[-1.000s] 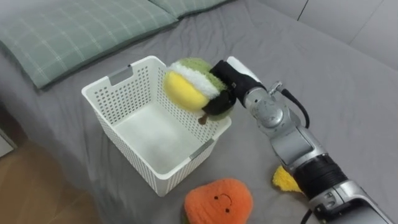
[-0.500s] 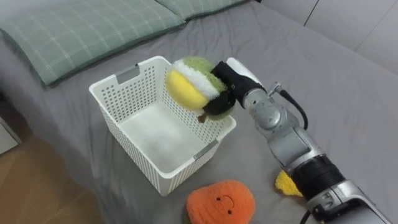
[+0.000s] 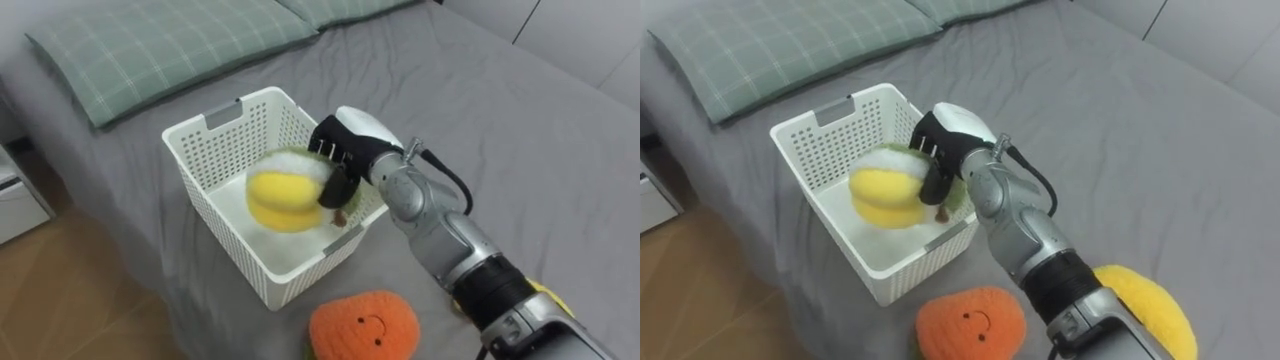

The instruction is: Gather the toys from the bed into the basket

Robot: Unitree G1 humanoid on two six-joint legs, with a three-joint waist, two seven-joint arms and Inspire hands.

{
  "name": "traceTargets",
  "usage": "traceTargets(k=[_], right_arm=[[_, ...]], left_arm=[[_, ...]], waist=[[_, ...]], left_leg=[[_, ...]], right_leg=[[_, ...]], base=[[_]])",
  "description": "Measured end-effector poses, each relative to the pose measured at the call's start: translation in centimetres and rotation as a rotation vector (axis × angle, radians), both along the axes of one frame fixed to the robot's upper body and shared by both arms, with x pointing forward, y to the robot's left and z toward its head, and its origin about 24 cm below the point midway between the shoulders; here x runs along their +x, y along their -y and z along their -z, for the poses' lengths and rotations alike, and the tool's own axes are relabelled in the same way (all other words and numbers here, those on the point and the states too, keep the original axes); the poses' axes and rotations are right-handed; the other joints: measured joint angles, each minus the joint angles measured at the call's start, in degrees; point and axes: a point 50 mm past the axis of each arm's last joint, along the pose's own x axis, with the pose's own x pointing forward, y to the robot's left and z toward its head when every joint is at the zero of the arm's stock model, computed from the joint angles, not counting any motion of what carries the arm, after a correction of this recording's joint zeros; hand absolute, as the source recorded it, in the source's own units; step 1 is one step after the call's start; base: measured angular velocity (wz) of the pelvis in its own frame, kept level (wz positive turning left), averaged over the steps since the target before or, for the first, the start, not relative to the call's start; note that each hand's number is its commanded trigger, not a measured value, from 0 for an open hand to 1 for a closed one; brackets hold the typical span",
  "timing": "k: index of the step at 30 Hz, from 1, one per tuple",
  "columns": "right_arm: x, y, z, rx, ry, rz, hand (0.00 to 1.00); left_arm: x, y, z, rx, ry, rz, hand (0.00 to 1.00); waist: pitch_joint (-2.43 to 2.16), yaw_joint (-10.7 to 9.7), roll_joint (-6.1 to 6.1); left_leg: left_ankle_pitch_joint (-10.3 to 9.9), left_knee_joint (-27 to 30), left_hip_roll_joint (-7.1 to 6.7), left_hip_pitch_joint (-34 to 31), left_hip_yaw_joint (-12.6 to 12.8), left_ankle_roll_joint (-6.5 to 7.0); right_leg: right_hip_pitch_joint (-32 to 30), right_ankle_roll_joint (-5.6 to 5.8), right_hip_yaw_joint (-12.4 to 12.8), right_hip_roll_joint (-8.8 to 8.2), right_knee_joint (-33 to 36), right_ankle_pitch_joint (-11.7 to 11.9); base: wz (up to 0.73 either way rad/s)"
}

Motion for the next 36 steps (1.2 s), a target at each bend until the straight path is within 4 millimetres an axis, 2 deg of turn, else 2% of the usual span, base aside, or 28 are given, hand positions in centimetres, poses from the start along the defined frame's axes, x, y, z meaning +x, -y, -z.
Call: traceTargets(k=[5,11,15,19,23,26,30,32,34,36], right_arm=[[0.1,0.2,-0.1,0.026,-0.007,0.01,0.0],[0.3,0.6,-0.4,0.078,-0.005,0.031,0.0],[0.5,0.8,-1.0,0.105,0.023,0.027,0.0],[0.6,0.6,-2.2,0.126,0.078,0.014,0.0],[0.5,0.7,-4.5,0.148,0.165,-0.015,0.0],[0.8,1.5,-5.2,0.146,0.186,-0.004,0.0],[1.3,2.7,-5.8,0.232,0.188,0.054,0.0],[1.5,3.5,-6.2,0.265,0.207,0.094,0.0],[1.7,4.2,-6.6,0.291,0.239,0.135,0.0],[1.7,4.6,-7.2,0.3,0.267,0.149,0.0]], left_arm=[[0.0,0.0,0.0,0.001,0.001,-0.001,0.0],[0.3,-0.1,-0.1,0.015,0.018,0.003,0.0],[0.8,0.0,-0.1,0.003,0.042,0.011,0.0],[1.1,0.2,0.0,-0.019,0.05,0.019,0.0],[1.3,0.3,0.0,-0.043,0.045,0.024,0.0],[1.4,0.3,0.0,-0.054,0.044,0.025,0.0],[1.1,0.3,0.0,-0.052,0.034,0.021,0.0],[1.1,0.3,0.0,-0.048,0.036,0.021,0.0],[1.1,0.2,0.0,-0.041,0.036,0.02,0.0],[1.1,0.2,0.0,-0.028,0.041,0.018,0.0]], waist=[[-0.24,-0.06,-0.35],[-0.15,-0.36,-0.48],[-0.04,-0.67,-0.83],[-0.01,-2.37,-0.87],[0.06,-4.58,-0.74],[0.02,-5.24,-0.59],[-0.04,-6.6,-0.28],[-0.15,-7.33,-0.21],[-0.48,-8.18,0.04],[-0.52,-9.2,0.13]], left_leg=[[0.09,-0.1,-0.08,0.13,0.05,0.13],[0.14,-0.3,-0.17,0.95,0.15,0.24],[0.19,-0.44,-0.09,1.18,1.06,0.35],[0.17,-0.47,-0.18,1.19,1.03,0.5],[0.06,-0.44,-0.23,1.18,1.26,0.66],[-0.03,-0.45,0.11,1.45,1.73,0.77],[-0.15,-0.75,0.56,2.1,2.79,0.84],[-0.18,-0.79,0.63,2.14,3.1,0.86],[-0.17,-1.03,0.75,2.22,3.76,0.87],[-0.16,-1.03,0.87,2.18,4.32,0.88]], right_leg=[[0.1,0.06,0.12,-0.12,0.02,0.04],[0.73,0.21,0.44,-0.25,0.02,0.08],[0.61,0.36,1.68,-0.15,0.07,-0.01],[0.61,0.6,1.95,-0.17,-0.02,0.16],[0.59,0.75,2.31,0.16,-0.03,0.27],[0.51,0.78,2.89,0.16,0.12,0.33],[0.5,0.79,4.57,0.37,0.23,0.57],[0.38,0.78,4.99,0.41,0.34,0.6],[-0.26,0.78,6.36,0.43,0.95,0.63],[-0.47,0.78,7.01,0.46,1.01,0.63]], base=[[0.0],[-0.01],[-0.06],[0.0],[-0.02],[-0.09],[-0.15],[-0.09],[-0.15],[-0.1]])
